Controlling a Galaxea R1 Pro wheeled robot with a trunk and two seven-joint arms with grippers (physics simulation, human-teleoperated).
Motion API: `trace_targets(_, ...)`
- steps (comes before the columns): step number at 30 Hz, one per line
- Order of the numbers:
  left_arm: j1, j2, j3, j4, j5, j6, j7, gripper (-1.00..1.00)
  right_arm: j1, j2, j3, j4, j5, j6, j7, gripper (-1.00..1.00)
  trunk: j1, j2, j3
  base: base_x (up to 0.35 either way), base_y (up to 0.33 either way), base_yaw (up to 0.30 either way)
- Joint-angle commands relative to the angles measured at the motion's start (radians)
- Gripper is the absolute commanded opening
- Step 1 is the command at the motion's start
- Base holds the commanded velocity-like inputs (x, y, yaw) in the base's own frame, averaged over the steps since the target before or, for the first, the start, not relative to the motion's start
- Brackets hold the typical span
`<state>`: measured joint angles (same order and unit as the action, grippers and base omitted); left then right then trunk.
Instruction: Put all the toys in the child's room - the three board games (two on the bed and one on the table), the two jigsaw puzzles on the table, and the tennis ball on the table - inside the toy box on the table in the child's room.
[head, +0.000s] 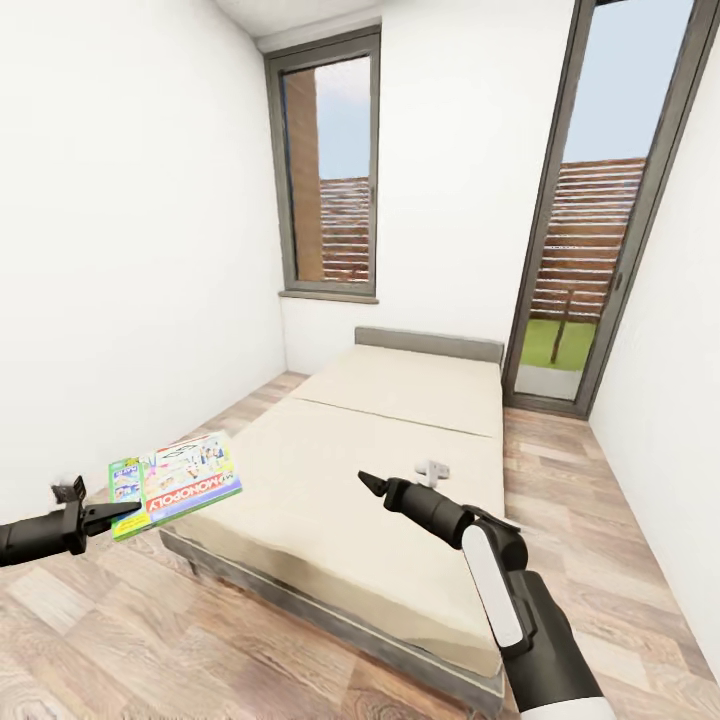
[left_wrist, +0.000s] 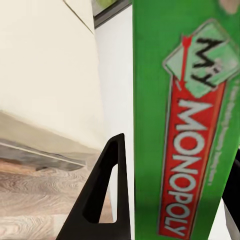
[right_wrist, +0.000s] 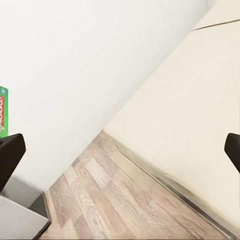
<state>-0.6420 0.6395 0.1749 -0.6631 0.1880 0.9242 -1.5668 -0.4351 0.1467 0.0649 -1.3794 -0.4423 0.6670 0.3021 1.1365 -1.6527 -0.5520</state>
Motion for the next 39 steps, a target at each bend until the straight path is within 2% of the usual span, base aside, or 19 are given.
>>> trace_targets(1,-0.001,0.000,0.000,0.000,0.001,0.010,-0.004,-1.00,-0.001,0.000,-0.001,0.000,-0.001,0.006,0.002,1.00,-0.004,0.007,0.002,-0.025,0.000,0.293)
trace_targets(39,-0.001,0.000,0.000,0.002,0.001,0.010,-0.004,-1.00,-0.001,0.001,0.000,0.008,-0.002,0.006,0.002,1.00,-0.150,0.273,0.121,-0.034,0.000,0.293)
